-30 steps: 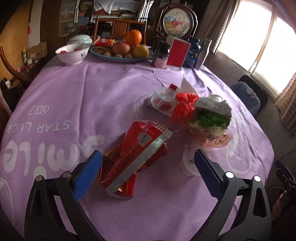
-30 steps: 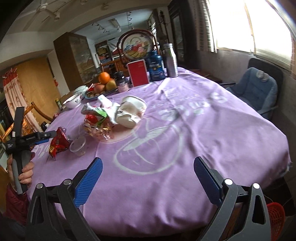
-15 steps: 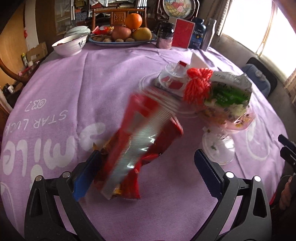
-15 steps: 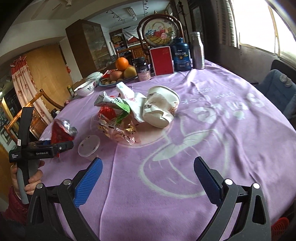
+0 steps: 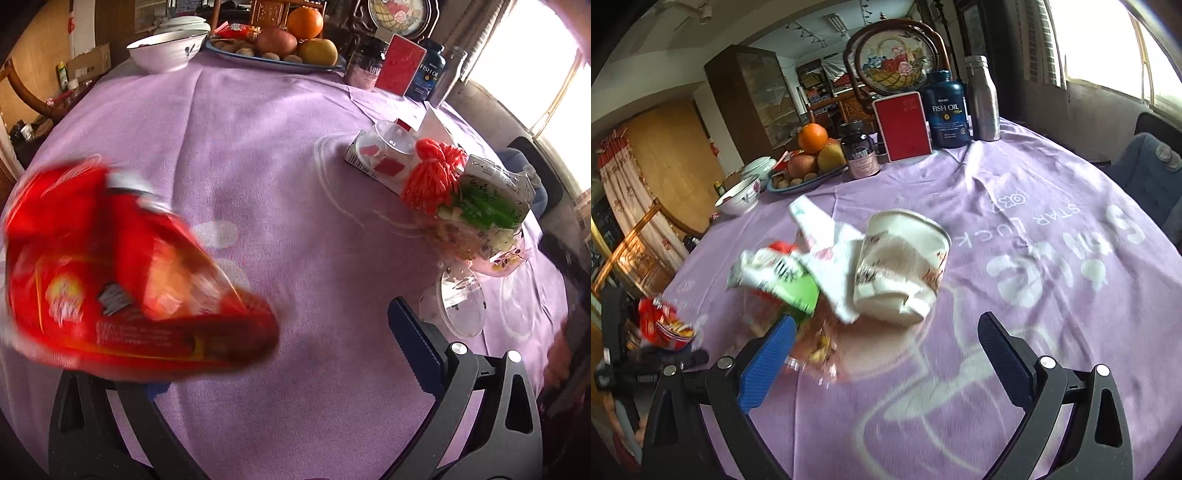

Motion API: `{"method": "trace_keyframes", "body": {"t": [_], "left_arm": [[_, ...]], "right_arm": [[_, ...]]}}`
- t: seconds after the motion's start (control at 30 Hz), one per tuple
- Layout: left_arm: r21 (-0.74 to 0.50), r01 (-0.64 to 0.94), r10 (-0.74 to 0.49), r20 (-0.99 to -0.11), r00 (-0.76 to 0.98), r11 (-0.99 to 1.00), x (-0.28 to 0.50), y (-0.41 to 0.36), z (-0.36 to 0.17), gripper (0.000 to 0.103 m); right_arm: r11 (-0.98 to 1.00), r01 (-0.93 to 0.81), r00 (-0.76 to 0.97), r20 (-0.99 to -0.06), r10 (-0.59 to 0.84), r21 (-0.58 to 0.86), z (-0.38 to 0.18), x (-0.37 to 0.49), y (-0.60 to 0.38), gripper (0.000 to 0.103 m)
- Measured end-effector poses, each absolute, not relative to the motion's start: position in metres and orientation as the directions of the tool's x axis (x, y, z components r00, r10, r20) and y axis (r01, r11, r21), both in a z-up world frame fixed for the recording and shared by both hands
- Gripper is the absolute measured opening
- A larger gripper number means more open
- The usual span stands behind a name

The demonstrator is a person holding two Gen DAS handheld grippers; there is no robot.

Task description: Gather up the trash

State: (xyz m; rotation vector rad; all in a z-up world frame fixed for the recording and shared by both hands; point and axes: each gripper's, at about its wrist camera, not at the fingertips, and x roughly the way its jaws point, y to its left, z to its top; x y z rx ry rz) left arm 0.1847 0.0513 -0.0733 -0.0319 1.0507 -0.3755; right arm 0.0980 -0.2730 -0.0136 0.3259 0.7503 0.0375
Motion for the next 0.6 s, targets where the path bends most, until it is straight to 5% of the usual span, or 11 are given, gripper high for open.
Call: {"method": "trace_keyframes", "body": {"t": [0.53, 0.57, 0.6], "left_arm": [[-0.204, 0.293, -0.32, -0.842, 0.434, 0.934, 0.187, 0.05, -0.073, 0.096], [-0.211, 0.293, -0.326, -0.841, 0.433, 0.933, 0.187, 0.05, -0.073, 0.096], [-0.22, 0.294, -0.334, -0.838, 0.431, 0.93, 0.187, 0.051, -0.072, 0.096]], "right_arm": [[0.851, 0.153, 0.623, -0.718, 0.312, 0.502, -0.061, 0.183, -0.292, 0.098], [0.867, 0.142, 0.62, -0.726, 0.298, 0.478, -0.06, 0.184, -0.289, 0.094], [0.877, 0.132, 0.62, -0.729, 0.291, 0.462, -0.059, 0.184, -0.287, 0.073]]}}
